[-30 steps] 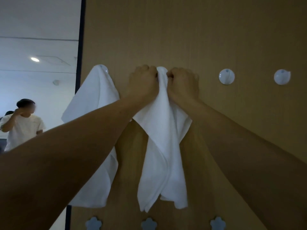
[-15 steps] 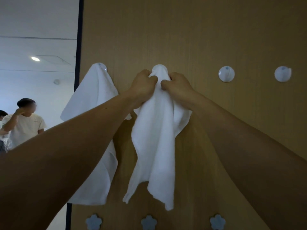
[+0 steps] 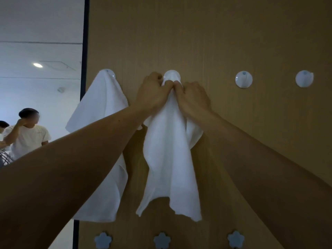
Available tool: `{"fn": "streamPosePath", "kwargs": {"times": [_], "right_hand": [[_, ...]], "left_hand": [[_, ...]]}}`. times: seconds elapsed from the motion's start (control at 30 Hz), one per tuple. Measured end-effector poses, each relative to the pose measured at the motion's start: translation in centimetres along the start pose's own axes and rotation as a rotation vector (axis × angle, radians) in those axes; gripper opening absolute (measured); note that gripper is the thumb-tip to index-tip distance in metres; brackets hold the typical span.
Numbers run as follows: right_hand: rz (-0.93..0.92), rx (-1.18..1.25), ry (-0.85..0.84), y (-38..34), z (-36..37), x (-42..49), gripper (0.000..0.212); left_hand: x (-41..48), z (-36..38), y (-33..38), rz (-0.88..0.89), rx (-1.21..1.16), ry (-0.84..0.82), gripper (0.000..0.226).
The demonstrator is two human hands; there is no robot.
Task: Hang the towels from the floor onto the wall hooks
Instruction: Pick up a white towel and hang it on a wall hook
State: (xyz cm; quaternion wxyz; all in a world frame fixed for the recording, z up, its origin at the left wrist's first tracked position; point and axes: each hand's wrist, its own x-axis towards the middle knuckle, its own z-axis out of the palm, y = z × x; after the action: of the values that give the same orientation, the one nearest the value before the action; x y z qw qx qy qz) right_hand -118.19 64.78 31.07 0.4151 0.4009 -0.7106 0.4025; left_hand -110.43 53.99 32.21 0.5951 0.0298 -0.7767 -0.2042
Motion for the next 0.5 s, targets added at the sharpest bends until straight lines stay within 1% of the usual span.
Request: {"fn": "streamPosePath", "kwargs": {"times": [0.07,0.13,0.2,0.3,0.33,0.4,0.5], "right_hand": [[0.007,0.018,0.04,-0.4,-0.4,0.7,0.04],[-0.02,0.128,-0.003,-0.9,-0.5,1.5,0.038],[-0.01,0.228,-0.044,-1.4,-0.5,2.1,0.038],[0.102,0.382,-0.055,-1.9,-0.6,2.5,0.025],[0.131,0.416,-0.067,-1.9,-0.6,2.5,0.024],[0.162,0.451,-0.101,-1.4,-0.5,2.1,0.022],[0.165,0.45,-0.123,-0.8,-0.5,1.5,0.023]], "left_hand": [[0.7,-0.4,0.7,0.046,0.028,-0.025,0.051],[1.1,-0.5,1.4,0.094,0.054,-0.093,0.046],[1.5,-0.5,1.8,0.065,0.005,-0.106,0.039],[2.0,-0.4,2.0,-0.03,-0.044,-0.118,0.036],[2.1,-0.3,1.9,-0.046,-0.035,-0.129,0.035],[2.0,-0.1,1.5,-0.052,0.0,-0.156,0.032],[1.1,0.5,0.8,-0.051,-0.017,-0.167,0.037]]}}
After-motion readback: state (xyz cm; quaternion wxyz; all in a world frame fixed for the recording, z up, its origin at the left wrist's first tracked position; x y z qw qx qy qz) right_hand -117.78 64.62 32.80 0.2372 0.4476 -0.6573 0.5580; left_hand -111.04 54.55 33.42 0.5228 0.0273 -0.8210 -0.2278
